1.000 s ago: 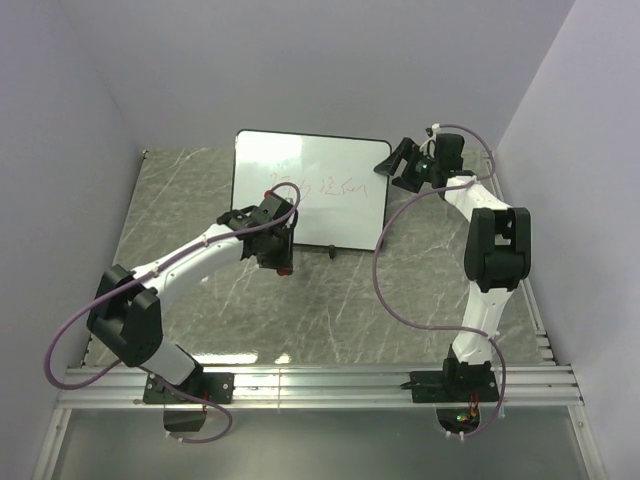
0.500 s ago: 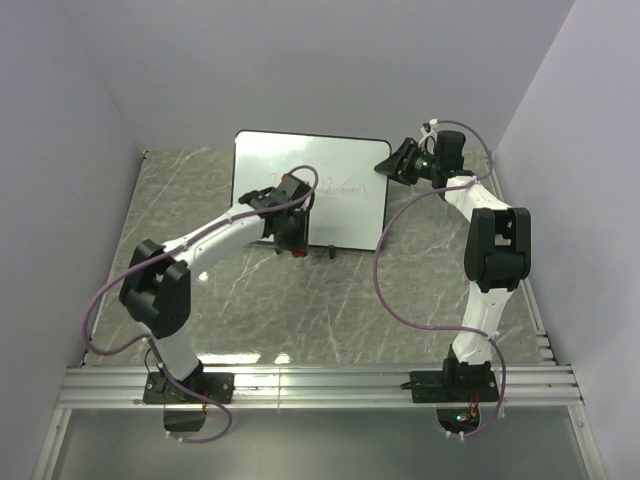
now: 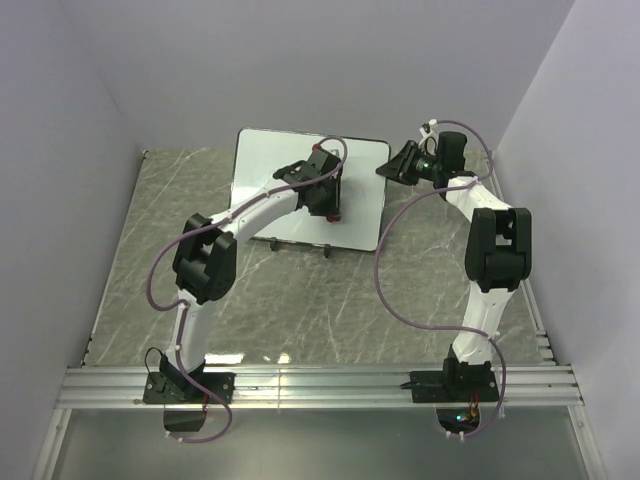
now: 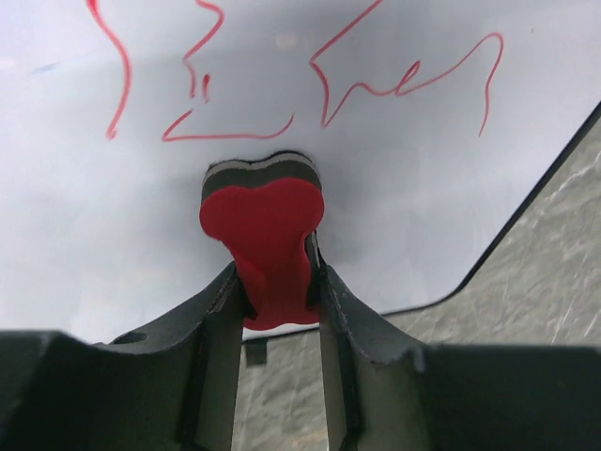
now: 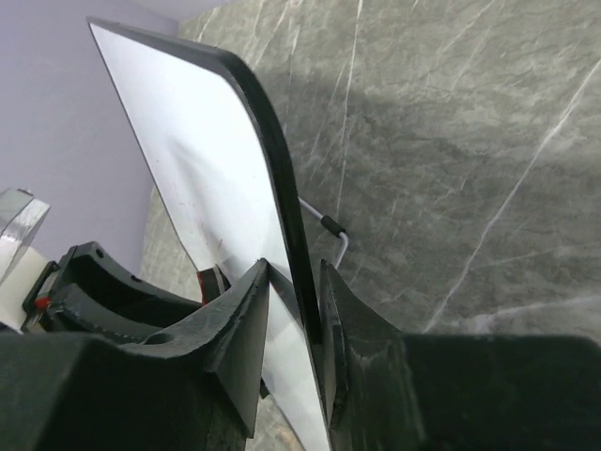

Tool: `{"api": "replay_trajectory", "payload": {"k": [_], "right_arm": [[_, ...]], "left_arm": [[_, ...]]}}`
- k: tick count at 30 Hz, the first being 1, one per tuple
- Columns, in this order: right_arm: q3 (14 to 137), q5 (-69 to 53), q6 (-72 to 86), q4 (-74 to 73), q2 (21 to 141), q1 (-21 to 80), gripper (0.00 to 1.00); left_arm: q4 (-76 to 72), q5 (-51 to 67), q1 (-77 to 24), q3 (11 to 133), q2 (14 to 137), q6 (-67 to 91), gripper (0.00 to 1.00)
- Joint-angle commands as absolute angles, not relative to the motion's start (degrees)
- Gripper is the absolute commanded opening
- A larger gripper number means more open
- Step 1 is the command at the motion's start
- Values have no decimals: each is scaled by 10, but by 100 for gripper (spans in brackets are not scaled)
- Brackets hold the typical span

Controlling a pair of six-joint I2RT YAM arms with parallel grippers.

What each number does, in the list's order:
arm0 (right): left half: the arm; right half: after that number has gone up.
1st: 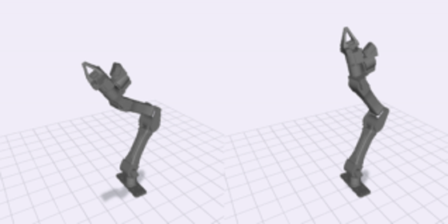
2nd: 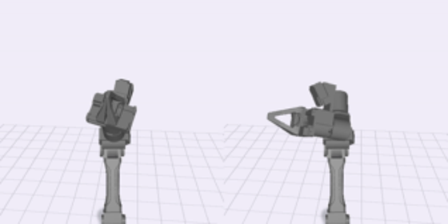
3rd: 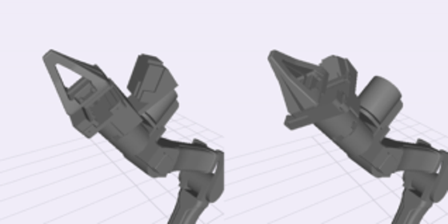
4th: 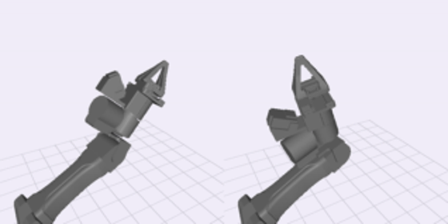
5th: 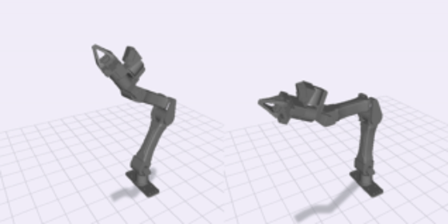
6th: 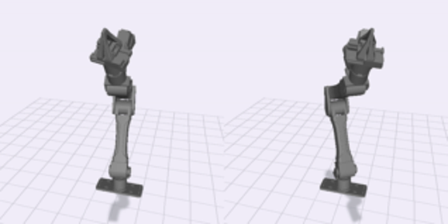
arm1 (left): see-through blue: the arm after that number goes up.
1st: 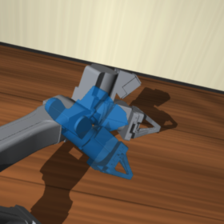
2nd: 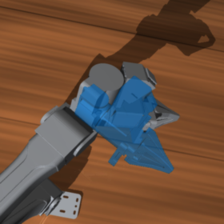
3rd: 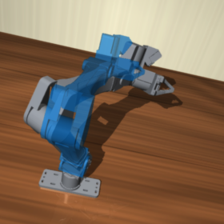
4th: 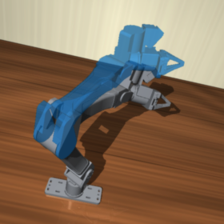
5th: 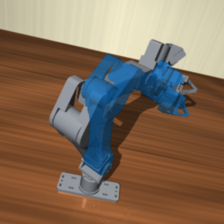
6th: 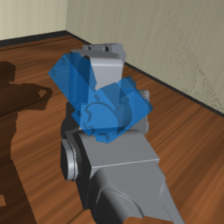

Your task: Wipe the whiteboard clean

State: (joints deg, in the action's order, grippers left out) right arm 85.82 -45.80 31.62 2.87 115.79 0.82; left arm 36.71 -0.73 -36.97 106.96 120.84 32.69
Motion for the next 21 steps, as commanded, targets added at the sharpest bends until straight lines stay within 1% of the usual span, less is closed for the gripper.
{"api": "replay_trajectory", "payload": {"k": [1, 4, 8, 14, 19, 21], "right_arm": [[846, -449, 294, 20, 1147, 10, 3], [836, -447, 289, 20, 1144, 10, 0], [826, -440, 276, 12, 1136, 11, 0], [825, -415, 230, -22, 1115, 20, 0], [827, -410, 229, -35, 1107, 29, 0], [827, -409, 224, -38, 1103, 30, 0]], "left_arm": [[315, 3, -377, 1105, 1224, 344, 0], [273, 8, -389, 1123, 1244, 346, 0], [264, 4, -410, 1187, 1293, 337, 0], [233, 33, -416, 1230, 1335, 359, 0], [245, 2, -415, 1237, 1335, 353, 0], [251, -25, -405, 1212, 1319, 350, 0]]}}
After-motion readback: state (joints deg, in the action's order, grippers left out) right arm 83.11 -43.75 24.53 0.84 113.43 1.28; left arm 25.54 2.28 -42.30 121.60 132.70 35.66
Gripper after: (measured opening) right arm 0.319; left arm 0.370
